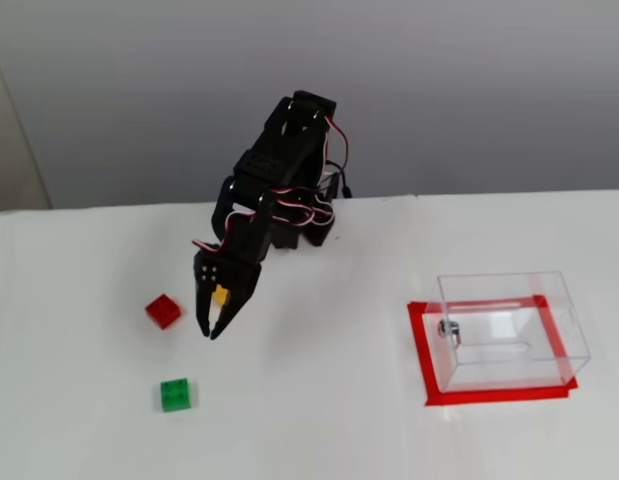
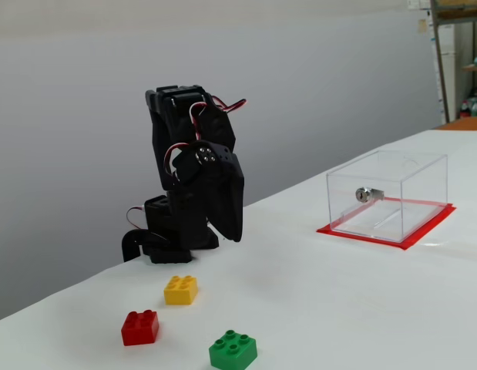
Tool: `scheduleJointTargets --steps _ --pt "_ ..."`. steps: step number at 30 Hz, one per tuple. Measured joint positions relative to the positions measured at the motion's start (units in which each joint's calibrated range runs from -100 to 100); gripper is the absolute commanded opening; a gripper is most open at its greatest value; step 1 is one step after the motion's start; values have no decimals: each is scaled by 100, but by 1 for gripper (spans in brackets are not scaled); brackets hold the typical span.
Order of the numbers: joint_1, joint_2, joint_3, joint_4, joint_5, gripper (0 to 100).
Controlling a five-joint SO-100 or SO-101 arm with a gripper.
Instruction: Pick the green lego brick and place it into the transparent box
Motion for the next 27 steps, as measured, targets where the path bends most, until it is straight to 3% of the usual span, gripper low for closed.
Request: scheduleJointTargets --steps 8,15,27 --pt "256 761 -185 -651 0 3" --pt "224 1057 -194 -805 0 26" --pt "32 1734 -194 -805 0 48"
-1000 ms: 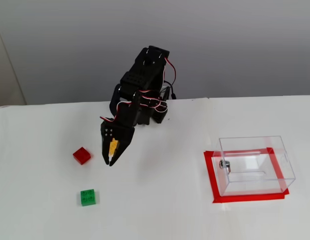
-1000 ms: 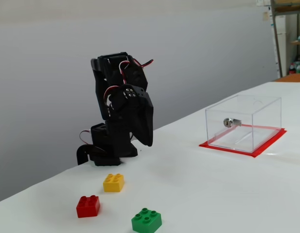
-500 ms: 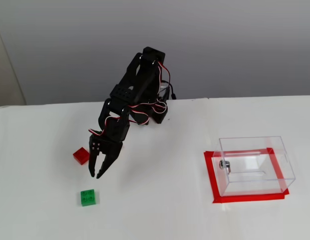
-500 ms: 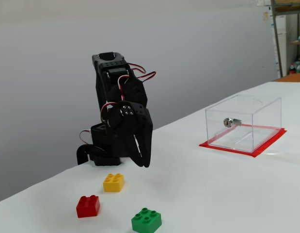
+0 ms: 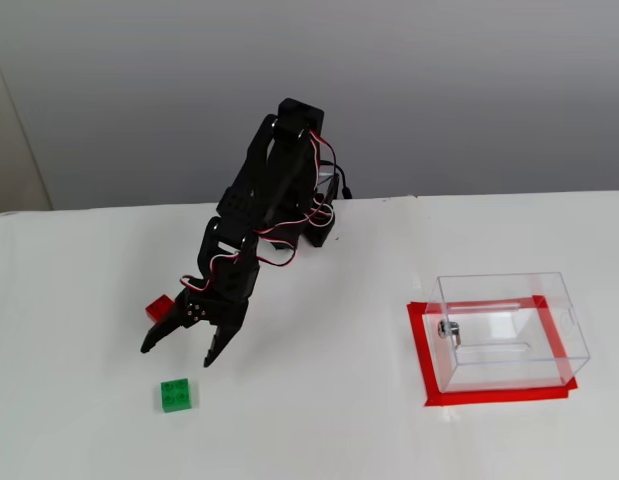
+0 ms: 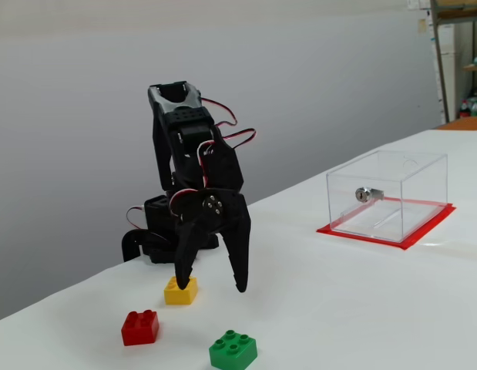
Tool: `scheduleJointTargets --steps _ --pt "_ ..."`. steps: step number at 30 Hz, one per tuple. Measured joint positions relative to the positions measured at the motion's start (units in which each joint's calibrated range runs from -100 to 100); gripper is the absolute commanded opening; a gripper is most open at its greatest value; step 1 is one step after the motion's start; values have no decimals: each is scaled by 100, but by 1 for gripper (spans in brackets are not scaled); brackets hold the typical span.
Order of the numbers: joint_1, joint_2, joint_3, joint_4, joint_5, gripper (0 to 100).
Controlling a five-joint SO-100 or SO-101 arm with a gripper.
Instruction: Pick the green lego brick and place it into the transparent box
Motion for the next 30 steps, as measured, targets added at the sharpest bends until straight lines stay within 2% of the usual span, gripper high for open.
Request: scheduleJointTargets --steps 3,7,16,30 --pt "-128 135 0 0 0 51" --pt "-321 279 0 -103 0 51" --pt "-385 989 -53 -985 0 50" --pt "-406 1624 -62 -1191 -10 50"
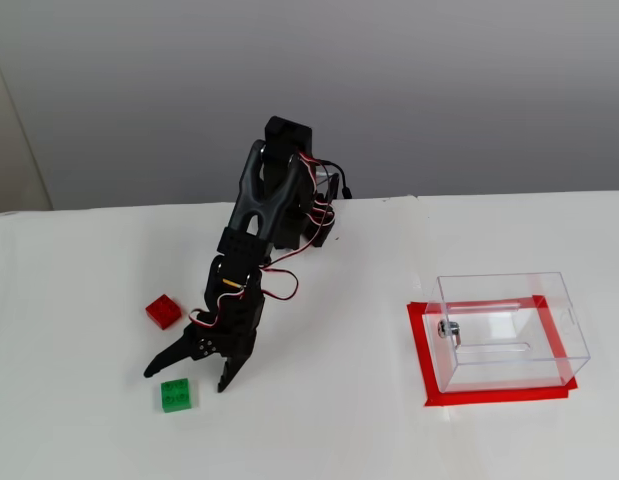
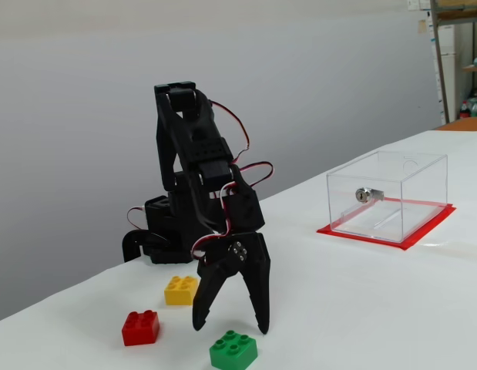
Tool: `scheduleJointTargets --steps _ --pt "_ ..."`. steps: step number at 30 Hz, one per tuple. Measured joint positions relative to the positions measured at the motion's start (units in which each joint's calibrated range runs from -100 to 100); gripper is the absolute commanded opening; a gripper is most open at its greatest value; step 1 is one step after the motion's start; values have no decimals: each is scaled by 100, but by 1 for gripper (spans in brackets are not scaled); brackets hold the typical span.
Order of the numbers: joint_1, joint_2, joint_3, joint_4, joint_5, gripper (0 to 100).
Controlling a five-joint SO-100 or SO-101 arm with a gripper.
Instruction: Pick the green lego brick and place it into the transparent box
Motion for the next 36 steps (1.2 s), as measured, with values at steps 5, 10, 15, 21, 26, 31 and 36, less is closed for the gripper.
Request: scheduleJointTargets --steps 5,10,15,21,26,31,36 --pt "0 169 -18 -343 -5 50" --pt "0 254 -88 -403 -5 50" --pt "107 355 -247 -403 -5 50" --pt "310 397 -256 -411 -5 50" --pt "449 397 -256 -411 10 50" --pt "470 406 -274 -411 10 50" --pt "481 406 -291 -411 10 50"
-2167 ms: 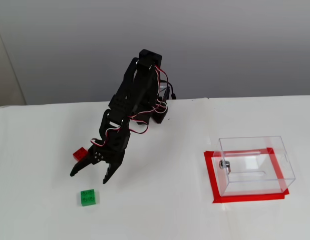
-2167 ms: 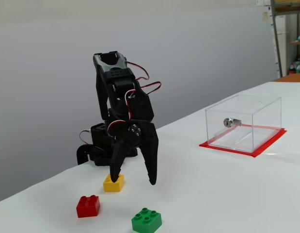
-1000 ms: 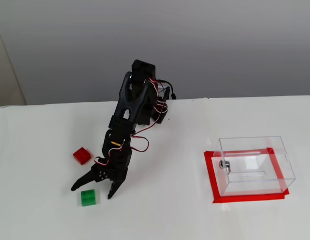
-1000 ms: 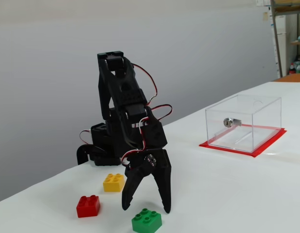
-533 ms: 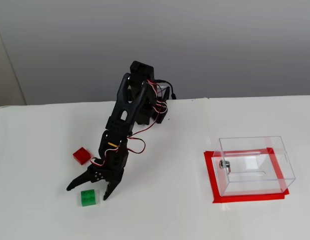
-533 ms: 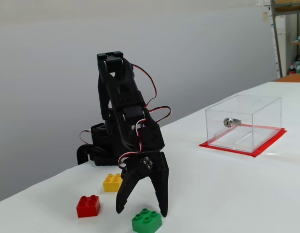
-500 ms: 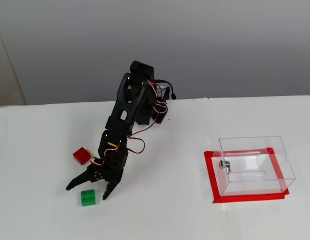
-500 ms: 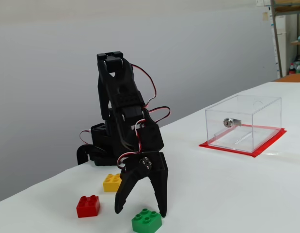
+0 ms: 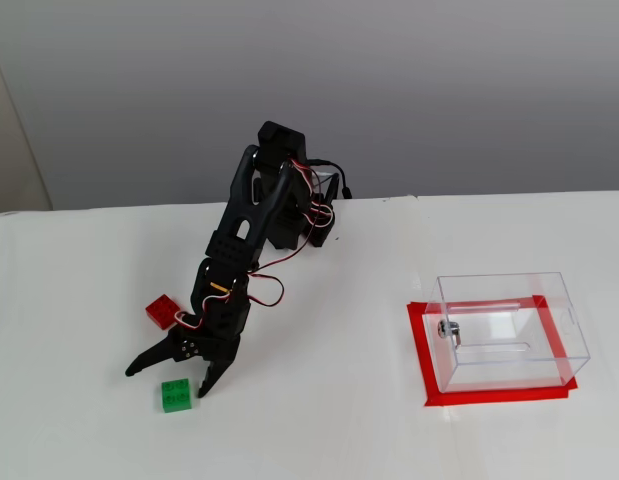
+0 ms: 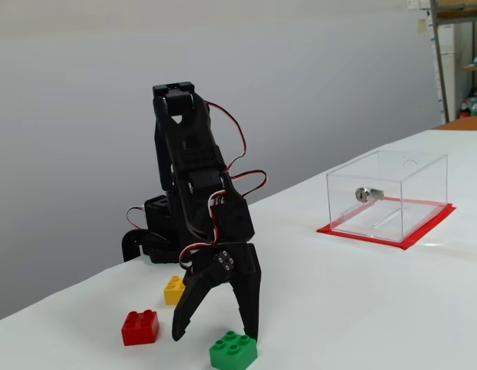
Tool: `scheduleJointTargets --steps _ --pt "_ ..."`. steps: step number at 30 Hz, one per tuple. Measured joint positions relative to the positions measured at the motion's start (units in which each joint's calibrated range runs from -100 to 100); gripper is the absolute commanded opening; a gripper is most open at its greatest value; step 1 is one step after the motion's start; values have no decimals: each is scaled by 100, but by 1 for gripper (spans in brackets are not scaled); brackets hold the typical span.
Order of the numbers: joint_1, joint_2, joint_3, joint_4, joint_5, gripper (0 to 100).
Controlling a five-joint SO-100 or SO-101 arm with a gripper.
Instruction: Pick the green lego brick and place it into the transparent box
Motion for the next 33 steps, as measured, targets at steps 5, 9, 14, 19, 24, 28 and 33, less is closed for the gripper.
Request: scheduleJointTargets --steps 5,9,14,19,24,28,33 --pt "0 0 0 0 0 50" --pt "0 0 0 0 0 49" --pt "0 0 0 0 0 30" --pt "0 0 0 0 0 20" --pt "0 0 0 0 -5 20" --pt "32 0 0 0 -5 20" --pt "32 0 0 0 -5 16"
